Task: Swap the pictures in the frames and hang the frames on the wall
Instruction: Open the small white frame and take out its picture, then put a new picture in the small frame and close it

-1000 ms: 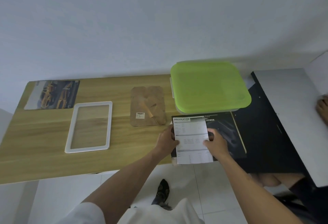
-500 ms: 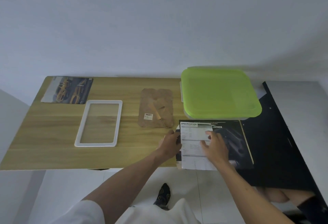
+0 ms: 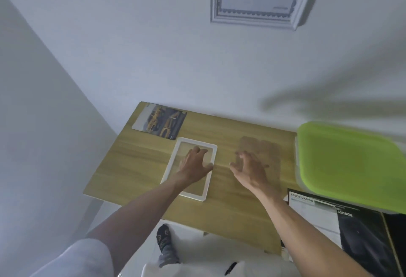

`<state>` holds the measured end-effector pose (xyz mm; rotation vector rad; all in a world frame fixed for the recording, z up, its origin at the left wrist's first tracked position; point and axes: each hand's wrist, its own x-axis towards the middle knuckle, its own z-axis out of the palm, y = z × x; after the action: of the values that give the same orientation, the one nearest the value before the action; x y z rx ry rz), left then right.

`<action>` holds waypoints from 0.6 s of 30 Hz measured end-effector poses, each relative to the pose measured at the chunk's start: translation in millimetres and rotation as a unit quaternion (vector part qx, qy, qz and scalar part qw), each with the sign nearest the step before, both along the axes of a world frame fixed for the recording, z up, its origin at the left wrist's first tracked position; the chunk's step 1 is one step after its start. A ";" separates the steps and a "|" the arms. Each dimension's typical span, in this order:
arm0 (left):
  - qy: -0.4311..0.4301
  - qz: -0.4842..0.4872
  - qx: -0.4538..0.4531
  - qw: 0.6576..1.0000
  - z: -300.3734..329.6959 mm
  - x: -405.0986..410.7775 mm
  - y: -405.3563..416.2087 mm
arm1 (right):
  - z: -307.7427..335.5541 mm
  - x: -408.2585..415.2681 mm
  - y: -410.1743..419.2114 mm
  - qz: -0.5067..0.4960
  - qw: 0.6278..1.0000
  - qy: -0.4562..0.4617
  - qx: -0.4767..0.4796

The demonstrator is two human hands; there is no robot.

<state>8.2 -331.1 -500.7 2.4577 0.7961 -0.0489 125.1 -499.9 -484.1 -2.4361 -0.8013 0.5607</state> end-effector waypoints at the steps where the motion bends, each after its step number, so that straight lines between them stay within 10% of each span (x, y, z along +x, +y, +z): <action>1: -0.002 0.005 0.004 1.000 0.2 -4.8 16.6 | 1.1 -1.0 17.9 0.007 1.000 0.002 0.002; 18: 0.038 0.000 0.037 0.999 -20.5 -53.3 229.1 | -38.0 -44.3 254.9 0.117 0.989 -0.032 -0.083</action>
<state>-45.0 -102.0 -521.2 2.5387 0.8437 -0.1160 80.7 -245.0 -522.2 -2.5383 -1.1174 0.6631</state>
